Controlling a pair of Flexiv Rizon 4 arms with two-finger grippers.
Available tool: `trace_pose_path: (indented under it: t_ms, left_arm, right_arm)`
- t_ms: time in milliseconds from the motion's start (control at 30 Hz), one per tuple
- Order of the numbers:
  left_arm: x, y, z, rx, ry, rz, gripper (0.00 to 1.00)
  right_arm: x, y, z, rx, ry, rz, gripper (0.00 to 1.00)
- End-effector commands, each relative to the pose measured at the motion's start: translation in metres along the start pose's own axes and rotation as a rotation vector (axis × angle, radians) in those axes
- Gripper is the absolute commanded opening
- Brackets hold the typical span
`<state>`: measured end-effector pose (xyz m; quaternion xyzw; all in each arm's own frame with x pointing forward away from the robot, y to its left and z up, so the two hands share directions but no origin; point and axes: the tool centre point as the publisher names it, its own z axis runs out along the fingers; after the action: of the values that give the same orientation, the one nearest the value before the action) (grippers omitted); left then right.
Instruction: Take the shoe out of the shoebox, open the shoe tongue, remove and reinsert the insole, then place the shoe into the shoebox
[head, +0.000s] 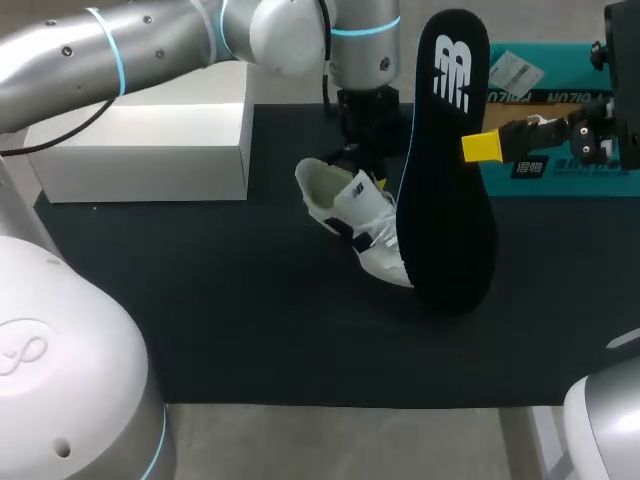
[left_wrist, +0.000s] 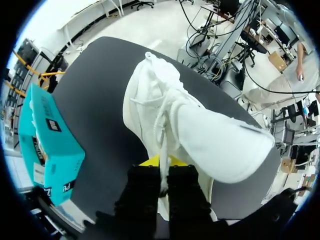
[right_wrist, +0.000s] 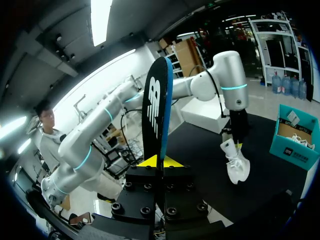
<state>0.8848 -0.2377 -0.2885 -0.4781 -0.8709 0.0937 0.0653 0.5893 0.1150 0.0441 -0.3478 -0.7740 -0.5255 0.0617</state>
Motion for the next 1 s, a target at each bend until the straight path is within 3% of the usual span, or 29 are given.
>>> trace_pose_path:
  t_ms: [33, 367, 700, 1000]
  left_arm:
    - [-0.004, 0.003, -0.001, 0.092, 0.104, 0.848, 0.00]
    - [-0.003, -0.001, 0.002, 0.076, 0.068, 0.826, 0.00]
    - [-0.011, -0.007, 0.005, -0.011, 0.221, 0.810, 0.00]
    - [-0.008, 0.006, 0.010, -0.055, 0.219, 0.712, 0.00]
  right_arm:
    - [0.000, 0.004, 0.002, 0.007, 0.001, 0.001, 0.00]
    - [0.000, 0.004, 0.002, 0.007, 0.001, 0.001, 0.00]
    - [0.000, 0.004, 0.002, 0.007, 0.001, 0.001, 0.00]
    - [0.000, 0.004, 0.002, 0.007, 0.001, 0.001, 0.00]
